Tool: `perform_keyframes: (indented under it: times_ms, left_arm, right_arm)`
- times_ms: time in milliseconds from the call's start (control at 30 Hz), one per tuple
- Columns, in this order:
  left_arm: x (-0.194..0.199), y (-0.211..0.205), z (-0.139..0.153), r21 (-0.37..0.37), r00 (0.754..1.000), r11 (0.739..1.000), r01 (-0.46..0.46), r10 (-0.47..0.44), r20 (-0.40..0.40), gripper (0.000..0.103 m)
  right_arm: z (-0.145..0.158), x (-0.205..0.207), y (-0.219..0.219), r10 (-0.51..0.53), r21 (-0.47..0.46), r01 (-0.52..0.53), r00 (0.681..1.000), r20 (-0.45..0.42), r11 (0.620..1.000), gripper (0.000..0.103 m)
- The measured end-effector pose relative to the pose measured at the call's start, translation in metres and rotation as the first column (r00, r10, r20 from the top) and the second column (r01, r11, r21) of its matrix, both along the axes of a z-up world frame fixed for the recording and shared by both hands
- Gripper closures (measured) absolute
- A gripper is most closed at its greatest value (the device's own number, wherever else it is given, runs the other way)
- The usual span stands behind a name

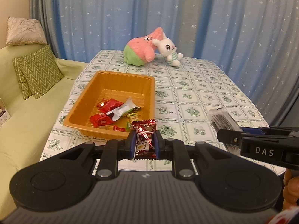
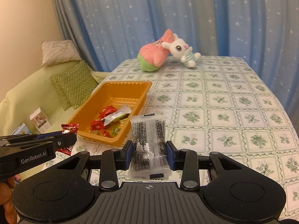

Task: Organize snacks
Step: 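Carry both held items over the orange tray with both tools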

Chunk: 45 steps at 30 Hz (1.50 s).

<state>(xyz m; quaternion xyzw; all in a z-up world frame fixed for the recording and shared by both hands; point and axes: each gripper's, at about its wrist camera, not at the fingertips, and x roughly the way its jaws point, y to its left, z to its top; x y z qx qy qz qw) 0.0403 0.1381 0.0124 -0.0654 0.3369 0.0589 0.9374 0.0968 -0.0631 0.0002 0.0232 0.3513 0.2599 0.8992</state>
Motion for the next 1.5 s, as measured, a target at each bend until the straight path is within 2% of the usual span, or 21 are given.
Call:
perform_keyframes:
  times_ms: [700,1500]
  left_arm:
    - [0.005,0.042,-0.008,-0.008,0.998,0.998,-0.056,0.056,-0.022,0.085]
    - [0.051,0.069,-0.020,0.010,0.998,0.999,-0.050,0.051,-0.049,0.085]
  right_arm:
    - [-0.012,0.015,0.054,0.087,-0.023,-0.088,0.996,-0.011,0.996,0.065]
    - [-0.032,0.061,0.096,0.124,-0.019,-0.125,0.991,-0.050,0.992,0.065]
